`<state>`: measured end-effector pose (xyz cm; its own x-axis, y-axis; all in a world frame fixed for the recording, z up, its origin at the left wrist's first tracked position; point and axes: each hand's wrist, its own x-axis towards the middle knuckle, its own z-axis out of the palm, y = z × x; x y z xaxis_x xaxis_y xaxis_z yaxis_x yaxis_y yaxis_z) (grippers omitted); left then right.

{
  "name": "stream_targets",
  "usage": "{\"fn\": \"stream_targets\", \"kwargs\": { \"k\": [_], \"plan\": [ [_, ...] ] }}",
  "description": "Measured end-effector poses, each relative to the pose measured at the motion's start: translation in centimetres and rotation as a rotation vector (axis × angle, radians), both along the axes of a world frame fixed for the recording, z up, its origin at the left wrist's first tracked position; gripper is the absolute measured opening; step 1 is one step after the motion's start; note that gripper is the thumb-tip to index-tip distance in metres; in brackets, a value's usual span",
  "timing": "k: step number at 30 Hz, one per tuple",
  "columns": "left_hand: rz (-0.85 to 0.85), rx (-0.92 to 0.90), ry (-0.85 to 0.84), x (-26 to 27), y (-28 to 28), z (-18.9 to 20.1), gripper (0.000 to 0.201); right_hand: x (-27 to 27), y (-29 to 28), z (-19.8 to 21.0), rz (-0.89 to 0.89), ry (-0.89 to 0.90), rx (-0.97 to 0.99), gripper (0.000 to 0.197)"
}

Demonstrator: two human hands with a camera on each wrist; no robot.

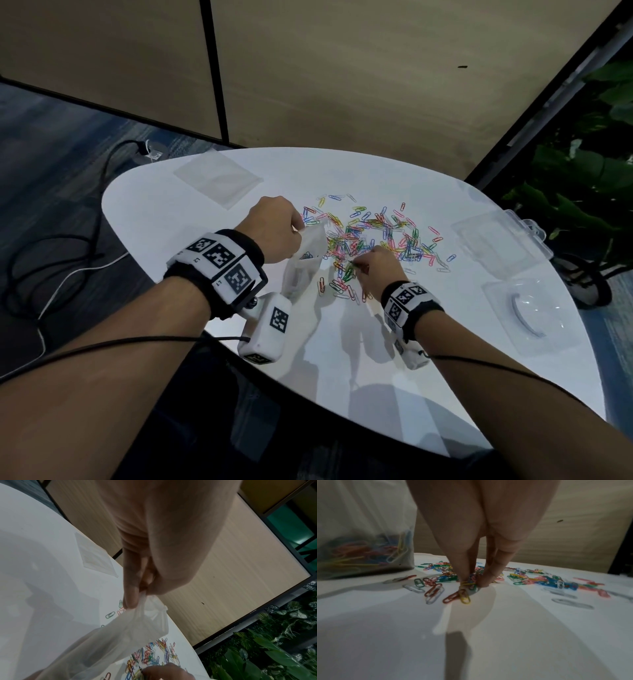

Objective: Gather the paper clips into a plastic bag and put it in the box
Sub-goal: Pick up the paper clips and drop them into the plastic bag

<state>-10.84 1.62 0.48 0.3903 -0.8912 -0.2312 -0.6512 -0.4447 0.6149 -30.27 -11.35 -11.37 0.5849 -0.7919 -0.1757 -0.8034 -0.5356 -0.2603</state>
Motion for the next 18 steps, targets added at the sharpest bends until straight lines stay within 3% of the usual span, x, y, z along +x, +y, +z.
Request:
{"fn": "stream_targets", "kwargs": {
  "k": [3, 6, 9, 12, 15, 18],
  "plan": [
    [-0.002, -0.001, -0.003, 0.0, -0.1, -0.1, 0.032, 0.2, -0.5, 0.5, -0.040, 0.064, -0.005, 0.021],
    [-0.004, -0.002, 0.001, 0.0, -0.1, -0.1, 0.031, -0.4, -1.6, 0.6, -0.209, -0.021, 0.114, 0.015],
    [-0.020, 0.002, -0.005, -0.1, -0.2, -0.1, 0.032, -2.0, -3.1, 0.9, -0.502, -0.292, 0.436, 0.005],
    [-0.032, 0.007, -0.006, -0.3, -0.4, 0.0, 0.032, -2.9, -4.2, 2.4, -0.705, -0.753, 0.846, 0.004],
    [-0.045, 0.005, -0.008, -0.6, -0.5, 0.1, 0.032, -1.8, -3.2, 6.2, -0.628, -0.971, 1.143, 0.022],
    [-0.043, 0.004, -0.007, -1.0, -0.6, 0.1, 0.031, 0.3, -1.2, 9.3, -0.461, -0.964, 1.284, 0.027]
  ]
}}
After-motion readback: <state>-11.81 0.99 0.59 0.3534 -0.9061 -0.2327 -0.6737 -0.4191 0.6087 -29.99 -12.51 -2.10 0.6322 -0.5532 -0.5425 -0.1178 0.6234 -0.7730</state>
